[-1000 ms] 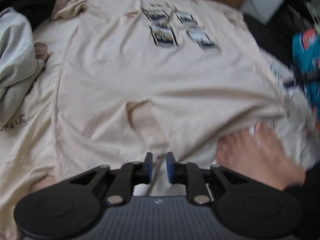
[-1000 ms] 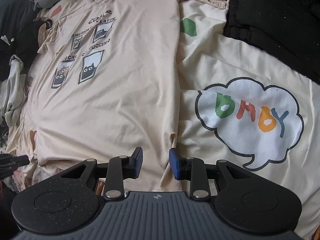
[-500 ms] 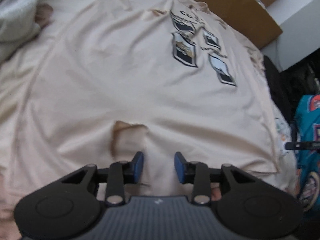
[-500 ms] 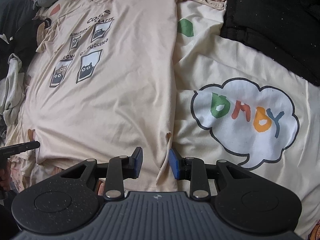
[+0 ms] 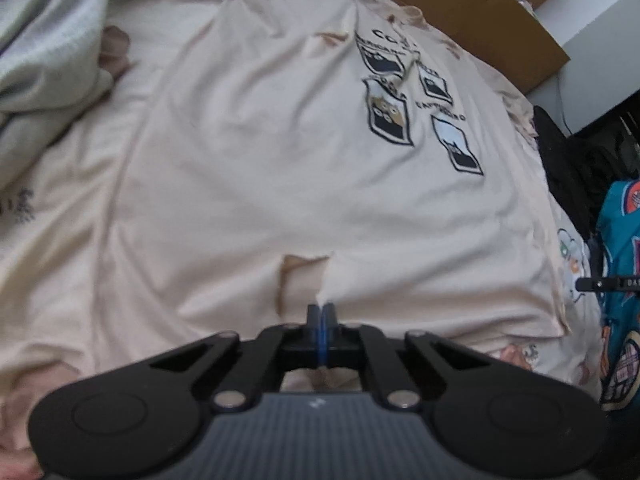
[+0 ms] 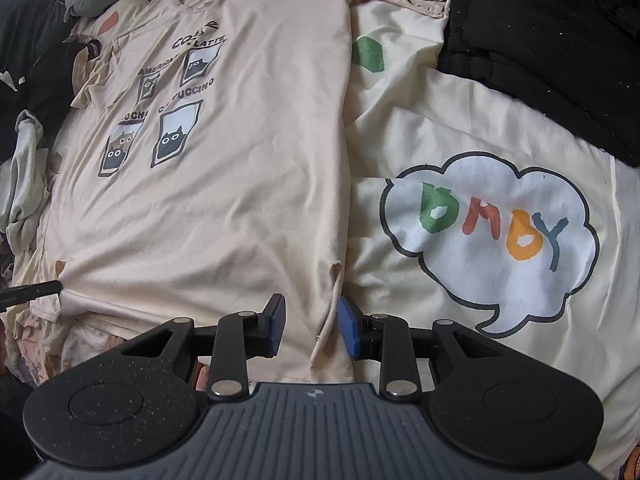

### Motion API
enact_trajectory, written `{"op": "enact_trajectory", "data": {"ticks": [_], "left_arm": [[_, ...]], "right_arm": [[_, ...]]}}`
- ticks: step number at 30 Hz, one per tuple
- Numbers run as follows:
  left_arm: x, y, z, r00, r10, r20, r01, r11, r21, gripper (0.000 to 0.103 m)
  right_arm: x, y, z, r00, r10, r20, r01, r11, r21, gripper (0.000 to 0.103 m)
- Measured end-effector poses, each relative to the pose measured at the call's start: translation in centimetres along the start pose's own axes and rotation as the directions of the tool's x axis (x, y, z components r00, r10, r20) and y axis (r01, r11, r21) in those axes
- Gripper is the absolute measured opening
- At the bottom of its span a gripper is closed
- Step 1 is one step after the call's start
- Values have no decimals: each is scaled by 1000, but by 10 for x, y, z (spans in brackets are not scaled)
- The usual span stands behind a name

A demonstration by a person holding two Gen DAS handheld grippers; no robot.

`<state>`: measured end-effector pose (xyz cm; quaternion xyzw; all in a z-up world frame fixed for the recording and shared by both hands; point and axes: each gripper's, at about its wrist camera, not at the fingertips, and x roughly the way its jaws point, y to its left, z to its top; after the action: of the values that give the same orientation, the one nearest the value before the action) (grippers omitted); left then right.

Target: Fold clothes

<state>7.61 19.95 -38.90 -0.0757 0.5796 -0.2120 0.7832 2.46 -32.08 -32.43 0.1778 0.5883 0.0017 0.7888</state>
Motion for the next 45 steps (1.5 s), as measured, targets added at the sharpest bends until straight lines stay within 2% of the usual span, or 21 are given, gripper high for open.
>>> {"op": "enact_trajectory", "data": {"ticks": [3, 7, 9, 11, 13, 19, 21, 23, 24, 27, 35, 37, 40, 45], "left_arm": [[-3, 8, 2, 1000, 28, 0, -28, 1000, -14, 0], [-4, 18, 3, 1000, -9, -9, 8, 998, -63, 0], [-4, 17, 3, 999, -51, -17, 50, 996, -76, 0], [-2, 12, 3, 997, -77, -16, 76, 994, -78, 9], [0, 7, 0, 996, -83, -14, 82, 994, -74, 24], [16, 2, -6, 998, -51, -39, 48, 996, -76, 30], [20, 1, -7, 997, -65, -48, 61, 995, -85, 27], [22, -1, -7, 994, -92, -65, 87, 993, -80, 12], [23, -3, -7, 994, -79, -77, 75, 996, -52, 1], [16, -7, -4, 996, -49, -71, 49, 999, 0, 0], [-5, 13, 8, 998, 21, -56, -20, 999, 27, 0], [-2, 16, 8, 997, 18, -79, -17, 1000, 15, 0], [9, 13, 4, 992, 55, -117, -52, 998, 32, 1], [6, 12, 0, 992, 73, -104, -69, 997, 42, 0]], "right_arm": [[-2, -4, -1, 1000, -9, 7, 9, 1000, 10, 36], [-2, -13, -3, 1000, -23, 10, 22, 999, 39, 36], [-1, -17, -6, 1000, -26, 7, 26, 998, 50, 36], [0, -20, -9, 1000, -26, 5, 26, 998, 60, 36], [0, -23, -12, 1000, -25, 1, 25, 998, 66, 36], [6, -24, -17, 1000, -22, -17, 23, 998, 63, 36], [7, -24, -18, 1000, -21, -19, 22, 998, 64, 36], [7, -25, -17, 1000, -20, -17, 21, 998, 65, 36], [7, -25, -17, 1000, -20, -16, 21, 998, 66, 36], [7, -25, -16, 1000, -18, -12, 19, 998, 66, 36], [8, -24, -15, 1000, -19, -10, 19, 998, 60, 36], [11, -23, -17, 1000, -18, -13, 19, 998, 60, 36], [17, -19, -21, 999, -26, -24, 27, 998, 56, 36], [16, -3, -25, 999, -35, 8, 35, 999, 13, 36]]}}
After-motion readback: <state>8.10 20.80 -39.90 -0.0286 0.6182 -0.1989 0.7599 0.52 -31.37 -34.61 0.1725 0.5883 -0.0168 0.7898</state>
